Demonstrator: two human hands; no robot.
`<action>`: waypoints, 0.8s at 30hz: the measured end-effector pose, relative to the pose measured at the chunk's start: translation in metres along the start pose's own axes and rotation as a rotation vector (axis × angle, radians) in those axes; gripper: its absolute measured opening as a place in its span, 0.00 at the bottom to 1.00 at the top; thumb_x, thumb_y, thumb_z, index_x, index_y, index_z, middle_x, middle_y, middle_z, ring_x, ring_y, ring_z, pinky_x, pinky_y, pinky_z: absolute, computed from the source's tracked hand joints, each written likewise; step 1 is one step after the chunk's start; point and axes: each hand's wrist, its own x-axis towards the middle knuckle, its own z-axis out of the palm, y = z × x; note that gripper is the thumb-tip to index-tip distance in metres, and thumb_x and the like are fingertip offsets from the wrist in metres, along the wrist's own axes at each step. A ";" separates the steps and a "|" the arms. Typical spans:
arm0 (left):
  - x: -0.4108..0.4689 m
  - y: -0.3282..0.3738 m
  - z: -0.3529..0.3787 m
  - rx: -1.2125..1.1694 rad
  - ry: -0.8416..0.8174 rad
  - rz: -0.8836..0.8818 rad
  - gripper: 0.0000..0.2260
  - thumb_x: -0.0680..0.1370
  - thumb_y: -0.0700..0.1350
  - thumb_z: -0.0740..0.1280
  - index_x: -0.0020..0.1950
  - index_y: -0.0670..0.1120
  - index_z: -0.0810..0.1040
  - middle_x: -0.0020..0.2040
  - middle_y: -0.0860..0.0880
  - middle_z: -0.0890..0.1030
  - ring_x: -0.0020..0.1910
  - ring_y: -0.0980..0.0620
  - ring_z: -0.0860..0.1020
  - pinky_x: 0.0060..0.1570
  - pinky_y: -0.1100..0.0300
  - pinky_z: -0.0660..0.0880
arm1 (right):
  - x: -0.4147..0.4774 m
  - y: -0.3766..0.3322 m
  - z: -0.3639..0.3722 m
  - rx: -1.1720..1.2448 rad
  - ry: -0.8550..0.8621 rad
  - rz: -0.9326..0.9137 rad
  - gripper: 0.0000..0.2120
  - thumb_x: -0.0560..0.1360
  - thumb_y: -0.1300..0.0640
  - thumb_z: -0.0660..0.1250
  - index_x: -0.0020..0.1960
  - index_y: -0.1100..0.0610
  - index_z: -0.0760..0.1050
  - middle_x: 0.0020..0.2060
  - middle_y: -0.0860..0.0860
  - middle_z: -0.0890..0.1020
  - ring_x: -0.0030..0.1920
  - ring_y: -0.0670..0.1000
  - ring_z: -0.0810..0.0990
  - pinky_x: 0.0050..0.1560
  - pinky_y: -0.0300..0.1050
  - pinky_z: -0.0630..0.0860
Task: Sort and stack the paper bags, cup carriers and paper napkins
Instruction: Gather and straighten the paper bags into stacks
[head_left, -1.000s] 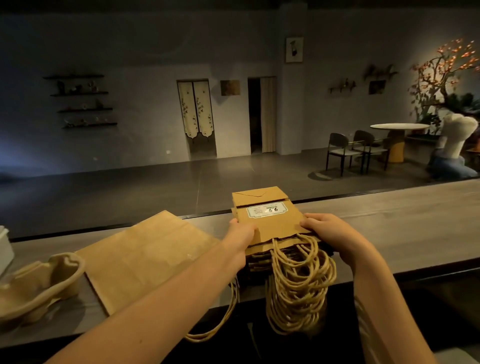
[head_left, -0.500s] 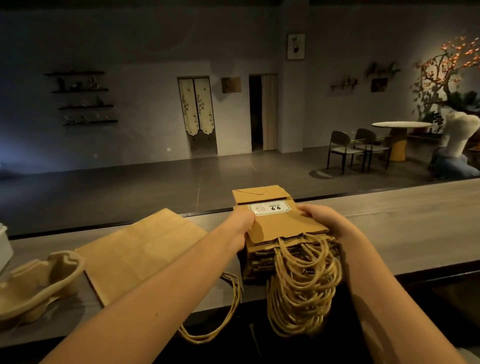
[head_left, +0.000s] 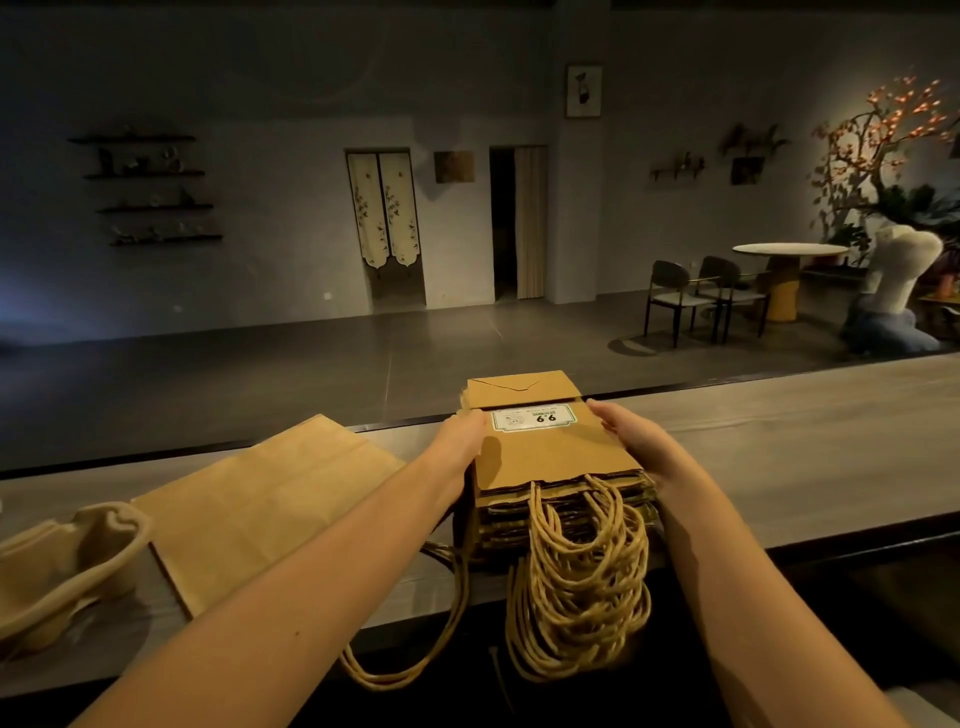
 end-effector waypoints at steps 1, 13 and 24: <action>0.000 0.001 0.002 0.030 0.011 -0.003 0.14 0.82 0.47 0.55 0.62 0.41 0.72 0.40 0.47 0.75 0.37 0.53 0.73 0.31 0.63 0.68 | 0.000 0.000 0.002 -0.078 0.031 -0.018 0.16 0.81 0.56 0.56 0.65 0.62 0.69 0.49 0.53 0.77 0.38 0.46 0.73 0.27 0.32 0.72; 0.004 0.001 0.006 0.055 0.059 0.055 0.11 0.83 0.48 0.54 0.47 0.44 0.72 0.40 0.48 0.73 0.36 0.54 0.69 0.35 0.65 0.64 | -0.005 -0.001 0.008 -0.231 0.084 -0.084 0.20 0.81 0.55 0.56 0.71 0.60 0.64 0.68 0.59 0.69 0.64 0.56 0.71 0.37 0.34 0.72; -0.001 -0.001 0.006 -0.067 0.045 -0.011 0.08 0.83 0.45 0.55 0.55 0.43 0.70 0.37 0.47 0.69 0.35 0.54 0.67 0.34 0.62 0.66 | 0.006 0.000 0.007 -0.247 0.129 -0.070 0.25 0.81 0.48 0.53 0.73 0.61 0.60 0.69 0.57 0.68 0.68 0.54 0.68 0.60 0.43 0.66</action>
